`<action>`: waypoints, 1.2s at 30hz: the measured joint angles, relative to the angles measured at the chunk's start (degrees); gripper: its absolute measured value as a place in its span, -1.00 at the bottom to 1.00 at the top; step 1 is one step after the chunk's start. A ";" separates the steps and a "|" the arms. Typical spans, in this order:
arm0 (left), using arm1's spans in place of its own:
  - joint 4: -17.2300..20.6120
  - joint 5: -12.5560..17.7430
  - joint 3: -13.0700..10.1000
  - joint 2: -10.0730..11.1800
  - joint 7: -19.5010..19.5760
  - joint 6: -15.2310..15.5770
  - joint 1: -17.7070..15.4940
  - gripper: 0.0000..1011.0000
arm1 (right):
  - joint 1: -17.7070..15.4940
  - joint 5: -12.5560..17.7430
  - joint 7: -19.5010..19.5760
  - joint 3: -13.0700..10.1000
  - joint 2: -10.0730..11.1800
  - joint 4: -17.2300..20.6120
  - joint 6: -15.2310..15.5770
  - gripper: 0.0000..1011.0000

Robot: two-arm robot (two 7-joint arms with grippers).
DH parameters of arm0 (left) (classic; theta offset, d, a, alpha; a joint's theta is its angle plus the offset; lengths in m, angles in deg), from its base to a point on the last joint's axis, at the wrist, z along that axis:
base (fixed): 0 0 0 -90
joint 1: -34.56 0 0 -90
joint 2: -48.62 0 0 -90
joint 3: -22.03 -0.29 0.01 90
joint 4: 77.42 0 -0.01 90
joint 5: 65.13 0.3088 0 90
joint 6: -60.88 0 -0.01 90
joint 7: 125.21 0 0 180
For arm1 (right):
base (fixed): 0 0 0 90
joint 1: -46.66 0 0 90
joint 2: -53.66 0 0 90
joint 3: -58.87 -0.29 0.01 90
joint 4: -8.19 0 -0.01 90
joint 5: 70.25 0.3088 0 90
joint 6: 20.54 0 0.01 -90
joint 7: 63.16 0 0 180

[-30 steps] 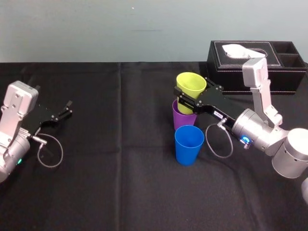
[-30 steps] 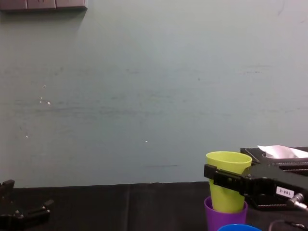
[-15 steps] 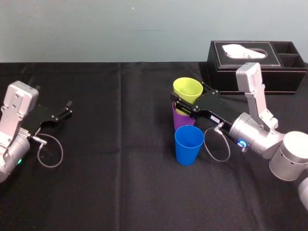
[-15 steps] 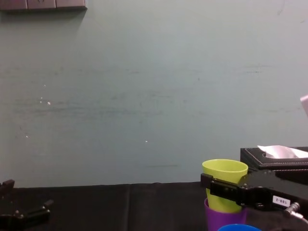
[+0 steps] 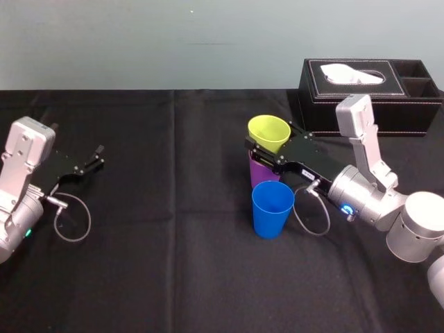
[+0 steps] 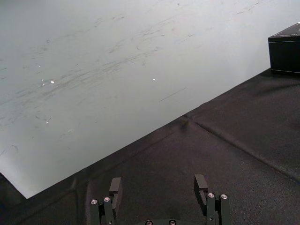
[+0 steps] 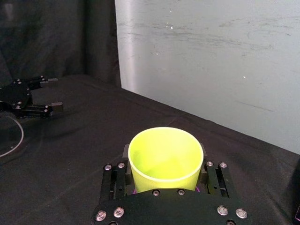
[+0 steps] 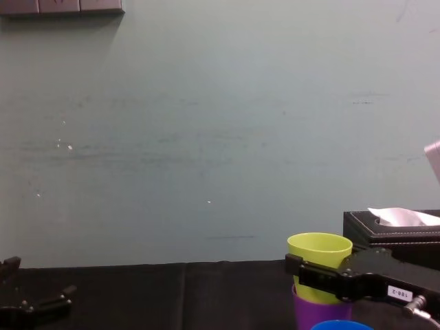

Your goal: Stack the three plastic cups sequentially using one hand.

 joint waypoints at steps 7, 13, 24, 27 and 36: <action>0.00 0.00 0.00 0.00 0.00 0.00 0.00 1.00 | -0.02 0.00 0.07 -0.04 0.02 0.02 0.01 0.59; 0.00 0.00 0.00 0.00 0.00 0.00 0.00 1.00 | -0.04 0.01 0.09 -0.04 0.05 0.07 0.06 0.91; 0.00 0.00 0.00 0.00 0.00 0.00 0.00 1.00 | -1.54 0.97 0.66 -1.60 0.62 2.83 -0.41 0.98; 0.00 0.00 0.00 0.00 0.00 0.00 0.00 1.00 | -2.90 1.20 1.31 -2.50 1.44 5.08 -0.44 0.98; 0.00 0.00 0.00 0.00 0.00 0.00 0.00 1.00 | -11.54 2.38 3.46 -6.86 6.54 14.96 0.31 0.98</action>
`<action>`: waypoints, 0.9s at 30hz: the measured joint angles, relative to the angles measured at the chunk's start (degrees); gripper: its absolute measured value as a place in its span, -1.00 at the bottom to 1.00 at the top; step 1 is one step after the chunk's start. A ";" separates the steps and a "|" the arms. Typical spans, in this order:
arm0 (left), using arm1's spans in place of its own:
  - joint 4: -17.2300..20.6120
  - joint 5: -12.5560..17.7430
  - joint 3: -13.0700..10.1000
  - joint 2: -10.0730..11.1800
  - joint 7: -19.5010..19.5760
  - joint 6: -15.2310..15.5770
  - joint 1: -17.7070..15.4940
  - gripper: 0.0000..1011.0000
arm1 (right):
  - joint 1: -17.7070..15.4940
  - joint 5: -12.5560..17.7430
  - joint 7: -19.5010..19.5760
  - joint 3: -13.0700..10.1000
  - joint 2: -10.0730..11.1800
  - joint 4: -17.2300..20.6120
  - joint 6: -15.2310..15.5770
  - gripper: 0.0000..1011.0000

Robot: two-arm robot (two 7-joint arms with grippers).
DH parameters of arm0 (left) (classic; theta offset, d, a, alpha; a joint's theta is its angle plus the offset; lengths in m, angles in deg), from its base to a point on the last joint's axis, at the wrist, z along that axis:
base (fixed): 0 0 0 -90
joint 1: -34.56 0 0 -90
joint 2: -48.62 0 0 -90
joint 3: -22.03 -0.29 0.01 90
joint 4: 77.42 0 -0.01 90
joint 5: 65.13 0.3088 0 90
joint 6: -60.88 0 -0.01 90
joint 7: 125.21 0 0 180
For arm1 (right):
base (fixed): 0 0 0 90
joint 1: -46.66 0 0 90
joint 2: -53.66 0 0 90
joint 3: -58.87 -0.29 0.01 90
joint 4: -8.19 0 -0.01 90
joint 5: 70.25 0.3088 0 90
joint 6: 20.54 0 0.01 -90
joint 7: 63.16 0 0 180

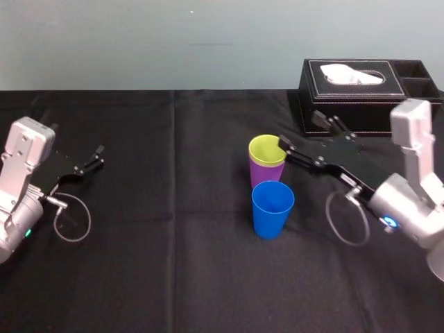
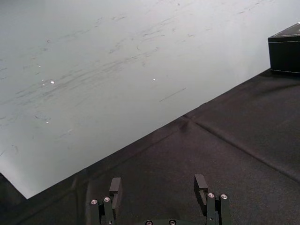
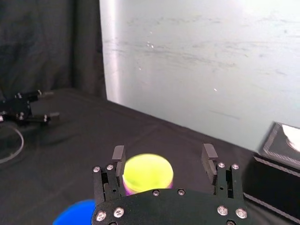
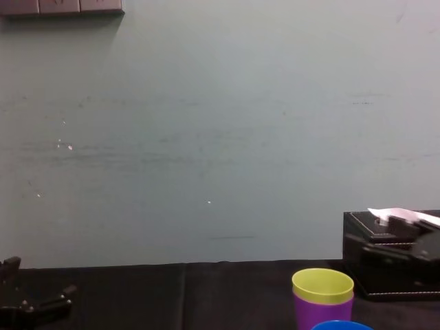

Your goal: Stack the three plastic cups sequentially using one hand.

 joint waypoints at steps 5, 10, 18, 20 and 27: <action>0.00 0.00 0.00 0.00 0.00 0.00 0.00 1.00 | -4.57 -0.45 0.96 -2.14 3.07 3.81 0.44 0.98; 0.00 0.00 0.00 0.00 0.00 0.00 0.00 1.00 | -7.98 -1.59 1.01 -3.63 5.90 6.38 1.22 0.98; 0.00 0.00 0.00 0.00 0.00 0.00 0.00 1.00 | -11.90 -3.37 -1.46 -4.00 11.20 8.61 4.54 0.98; 0.00 0.00 0.00 0.00 0.00 0.00 0.00 1.00 | -12.32 -3.56 -2.10 -3.81 11.97 8.63 5.10 0.98; 0.00 0.00 0.00 0.00 0.00 0.00 0.00 1.00 | -14.19 -0.72 -6.41 -3.13 13.50 8.60 4.60 0.98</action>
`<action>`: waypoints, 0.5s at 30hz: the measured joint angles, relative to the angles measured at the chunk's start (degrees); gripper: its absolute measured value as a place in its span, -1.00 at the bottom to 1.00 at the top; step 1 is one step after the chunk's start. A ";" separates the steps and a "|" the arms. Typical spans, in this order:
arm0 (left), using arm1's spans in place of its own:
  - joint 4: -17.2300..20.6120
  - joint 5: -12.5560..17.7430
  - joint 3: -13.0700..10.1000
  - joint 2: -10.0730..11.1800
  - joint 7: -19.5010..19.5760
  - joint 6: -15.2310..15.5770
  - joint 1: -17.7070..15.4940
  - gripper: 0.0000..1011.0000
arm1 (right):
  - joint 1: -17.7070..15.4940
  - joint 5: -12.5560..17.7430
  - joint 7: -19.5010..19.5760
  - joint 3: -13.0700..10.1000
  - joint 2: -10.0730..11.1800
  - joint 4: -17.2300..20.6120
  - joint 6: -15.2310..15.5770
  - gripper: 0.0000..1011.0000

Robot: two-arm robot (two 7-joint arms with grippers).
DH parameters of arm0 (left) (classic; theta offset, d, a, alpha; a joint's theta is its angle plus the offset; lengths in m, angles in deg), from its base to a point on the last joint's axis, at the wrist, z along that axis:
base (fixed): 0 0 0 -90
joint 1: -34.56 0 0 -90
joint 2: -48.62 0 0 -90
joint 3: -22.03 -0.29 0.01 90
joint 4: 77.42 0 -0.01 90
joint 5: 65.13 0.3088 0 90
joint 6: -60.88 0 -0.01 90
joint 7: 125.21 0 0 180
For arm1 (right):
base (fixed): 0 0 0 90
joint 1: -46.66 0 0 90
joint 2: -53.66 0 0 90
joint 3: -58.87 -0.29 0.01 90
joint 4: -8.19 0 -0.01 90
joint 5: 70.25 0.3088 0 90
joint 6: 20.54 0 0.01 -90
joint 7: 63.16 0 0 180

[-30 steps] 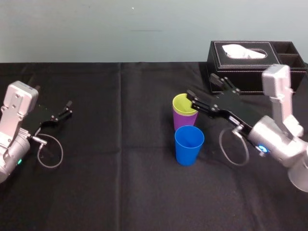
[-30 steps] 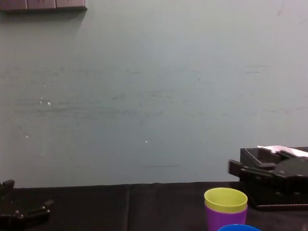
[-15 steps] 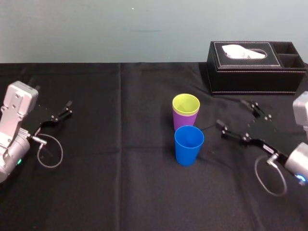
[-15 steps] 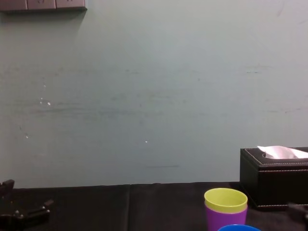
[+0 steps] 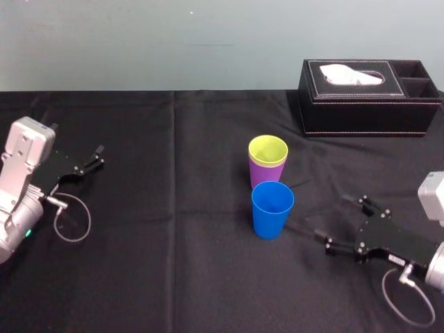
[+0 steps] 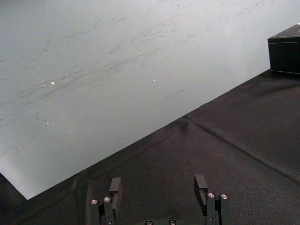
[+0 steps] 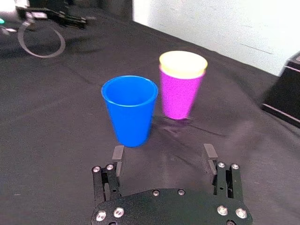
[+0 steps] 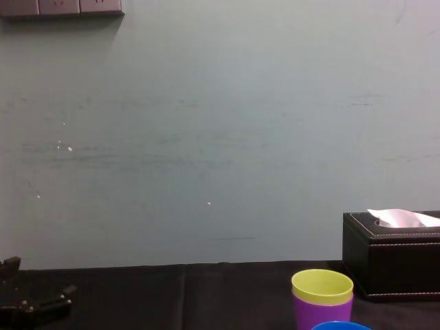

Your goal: Stack the three plastic cups sequentially using one hand.

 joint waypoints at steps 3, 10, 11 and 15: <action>0.00 0.00 0.00 0.00 0.00 0.00 0.00 1.00 | -0.37 1.44 -1.53 0.76 -0.21 -0.03 -1.17 0.98; 0.00 0.00 0.00 0.00 0.00 0.00 0.00 1.00 | 0.44 3.06 -2.77 3.11 -1.81 -0.79 -2.58 0.98; 0.00 0.00 0.00 0.00 0.00 0.00 0.00 1.00 | 0.68 3.06 -2.76 3.43 -2.02 -0.94 -2.61 0.98; 0.00 0.00 0.00 0.00 0.00 0.00 0.00 1.00 | 2.04 2.84 -2.55 4.84 -3.03 -2.00 -2.72 0.98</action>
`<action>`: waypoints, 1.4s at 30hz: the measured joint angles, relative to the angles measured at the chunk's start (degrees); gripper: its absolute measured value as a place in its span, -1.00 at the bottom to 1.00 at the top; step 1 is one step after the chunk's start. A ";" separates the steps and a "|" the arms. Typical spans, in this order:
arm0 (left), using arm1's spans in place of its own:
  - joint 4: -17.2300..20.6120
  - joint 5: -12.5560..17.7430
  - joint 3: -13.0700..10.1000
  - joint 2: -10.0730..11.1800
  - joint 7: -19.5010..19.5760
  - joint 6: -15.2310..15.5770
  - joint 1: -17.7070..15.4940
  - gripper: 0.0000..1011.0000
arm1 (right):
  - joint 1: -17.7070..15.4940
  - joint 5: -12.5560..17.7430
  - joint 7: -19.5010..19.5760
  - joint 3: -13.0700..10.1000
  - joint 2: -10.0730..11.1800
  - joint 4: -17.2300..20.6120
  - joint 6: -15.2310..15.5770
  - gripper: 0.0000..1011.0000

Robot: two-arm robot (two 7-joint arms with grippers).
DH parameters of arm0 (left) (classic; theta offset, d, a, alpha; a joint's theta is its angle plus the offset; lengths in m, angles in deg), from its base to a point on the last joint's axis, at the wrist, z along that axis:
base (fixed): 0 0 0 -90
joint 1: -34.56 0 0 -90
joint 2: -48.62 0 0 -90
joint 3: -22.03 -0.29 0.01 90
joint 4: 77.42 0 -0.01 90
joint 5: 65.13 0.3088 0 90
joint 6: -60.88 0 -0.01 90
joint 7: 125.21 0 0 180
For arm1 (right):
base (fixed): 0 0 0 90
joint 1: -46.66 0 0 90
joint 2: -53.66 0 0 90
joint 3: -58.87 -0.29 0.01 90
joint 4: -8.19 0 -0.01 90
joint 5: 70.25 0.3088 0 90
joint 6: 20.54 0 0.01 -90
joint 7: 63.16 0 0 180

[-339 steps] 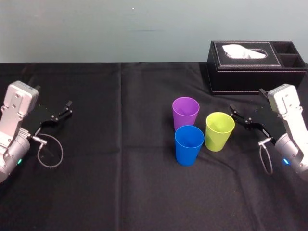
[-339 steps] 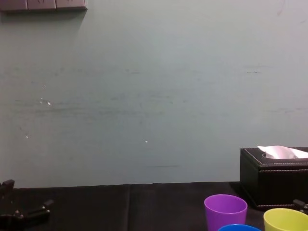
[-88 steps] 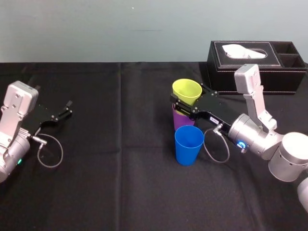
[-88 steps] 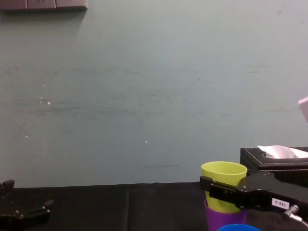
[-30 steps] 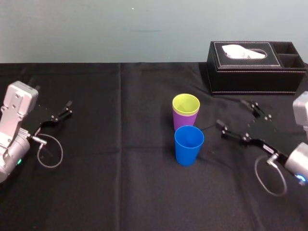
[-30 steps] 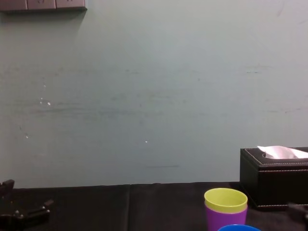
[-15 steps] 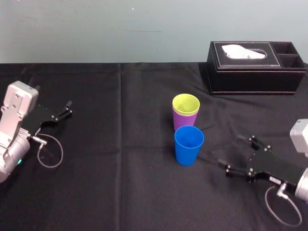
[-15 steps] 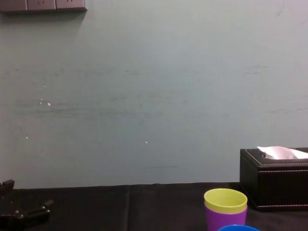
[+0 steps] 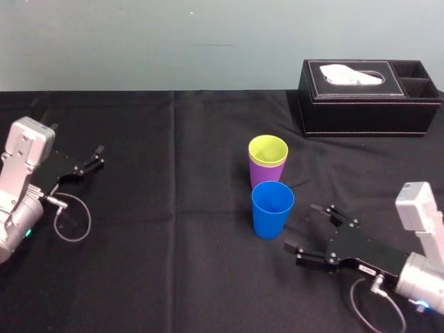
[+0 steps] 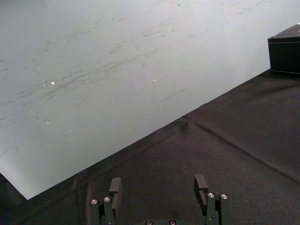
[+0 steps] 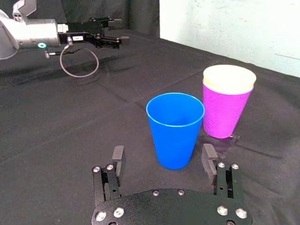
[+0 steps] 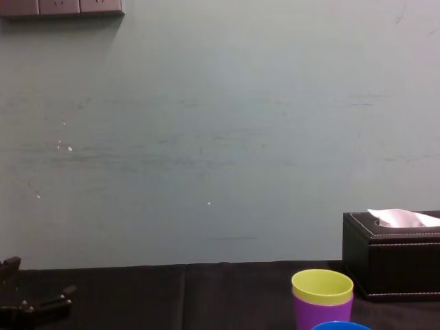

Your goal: Stack the three plastic cups sequentially using one hand.

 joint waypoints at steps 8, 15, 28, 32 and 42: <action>0.00 0.00 0.00 0.00 0.00 0.00 0.00 1.00 | 2.82 -0.76 0.95 2.10 -2.21 -2.58 -0.44 0.98; 0.00 0.00 0.00 0.00 0.00 0.00 0.00 1.00 | 5.18 -2.23 1.75 3.76 -4.14 -4.89 -1.13 0.98; 0.00 0.00 0.00 0.00 0.00 0.00 0.00 1.00 | 8.88 -3.97 2.19 5.62 -6.81 -8.32 -2.18 0.98; 0.00 0.00 0.00 0.00 0.00 0.00 0.00 1.00 | 9.44 -4.45 2.59 5.83 -7.45 -9.19 -2.53 0.98; 0.00 0.00 0.00 0.00 0.00 0.00 0.00 1.00 | 10.21 -4.64 3.12 5.49 -9.07 -11.18 -3.97 0.98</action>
